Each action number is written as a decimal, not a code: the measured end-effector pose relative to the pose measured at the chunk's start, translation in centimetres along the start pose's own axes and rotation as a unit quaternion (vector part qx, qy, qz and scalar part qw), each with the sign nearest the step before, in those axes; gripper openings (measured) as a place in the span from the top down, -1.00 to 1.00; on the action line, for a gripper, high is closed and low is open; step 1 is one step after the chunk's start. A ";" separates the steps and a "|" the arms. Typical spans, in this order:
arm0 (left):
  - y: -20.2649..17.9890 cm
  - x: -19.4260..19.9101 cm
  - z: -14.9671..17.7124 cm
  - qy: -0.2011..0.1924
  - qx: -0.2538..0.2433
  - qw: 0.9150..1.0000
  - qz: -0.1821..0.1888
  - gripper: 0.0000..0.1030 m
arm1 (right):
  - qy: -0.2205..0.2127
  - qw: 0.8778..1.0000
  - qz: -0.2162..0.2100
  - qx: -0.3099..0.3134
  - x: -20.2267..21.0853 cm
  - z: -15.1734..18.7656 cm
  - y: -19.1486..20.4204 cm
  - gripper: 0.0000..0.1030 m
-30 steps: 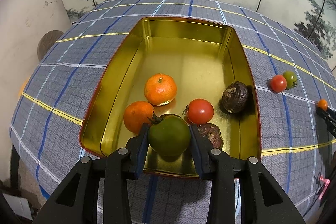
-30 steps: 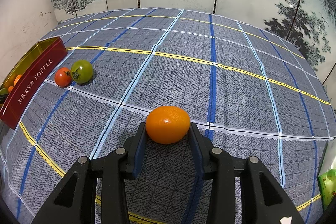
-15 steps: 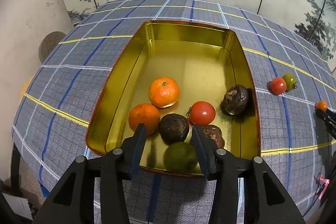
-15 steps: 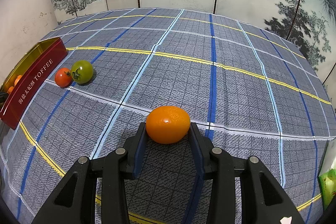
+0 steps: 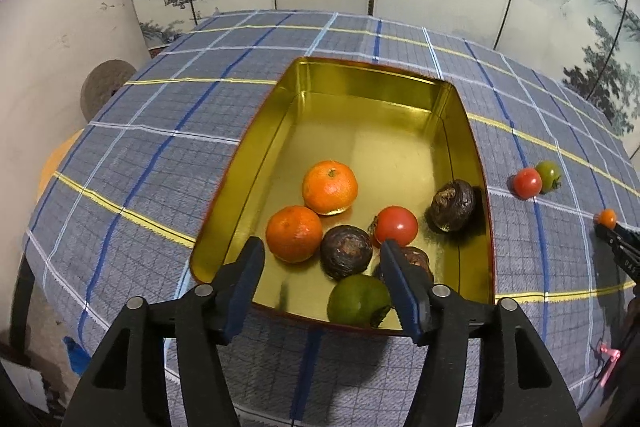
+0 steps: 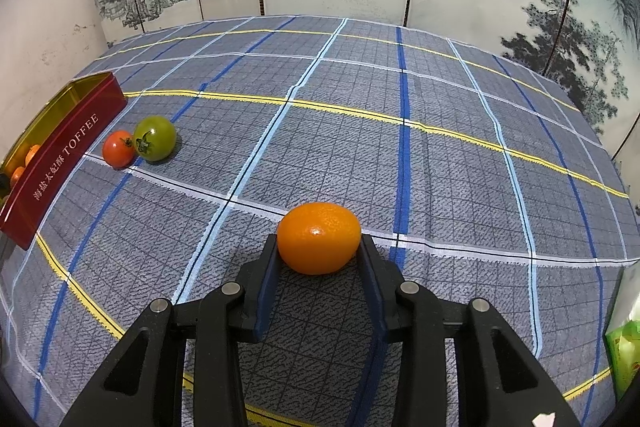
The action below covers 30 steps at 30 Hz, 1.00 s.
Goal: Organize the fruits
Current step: 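Carry the orange tomato with the right gripper over the tin box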
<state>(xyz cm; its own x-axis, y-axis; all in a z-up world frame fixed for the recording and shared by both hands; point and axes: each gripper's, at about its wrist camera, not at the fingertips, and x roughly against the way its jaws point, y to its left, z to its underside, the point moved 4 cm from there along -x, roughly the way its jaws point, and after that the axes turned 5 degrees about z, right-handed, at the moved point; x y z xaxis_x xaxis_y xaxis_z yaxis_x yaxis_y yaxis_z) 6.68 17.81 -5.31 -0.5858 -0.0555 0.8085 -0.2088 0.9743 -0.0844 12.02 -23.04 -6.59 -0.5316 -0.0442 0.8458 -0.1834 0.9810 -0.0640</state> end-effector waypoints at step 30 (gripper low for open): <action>7.2 3.2 1.6 -0.039 0.082 0.995 -0.029 -0.28 | -0.053 0.969 -0.199 0.139 6.8 -6.1 22.7 0.33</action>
<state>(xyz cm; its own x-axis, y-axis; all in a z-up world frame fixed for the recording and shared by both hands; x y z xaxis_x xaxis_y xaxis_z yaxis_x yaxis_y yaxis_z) 2.06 24.27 -4.32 -0.6265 -0.1328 0.7681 -0.3651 0.9206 -0.1386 9.31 0.09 0.91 -0.4525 -0.4431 0.7739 -0.5996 0.7935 0.1037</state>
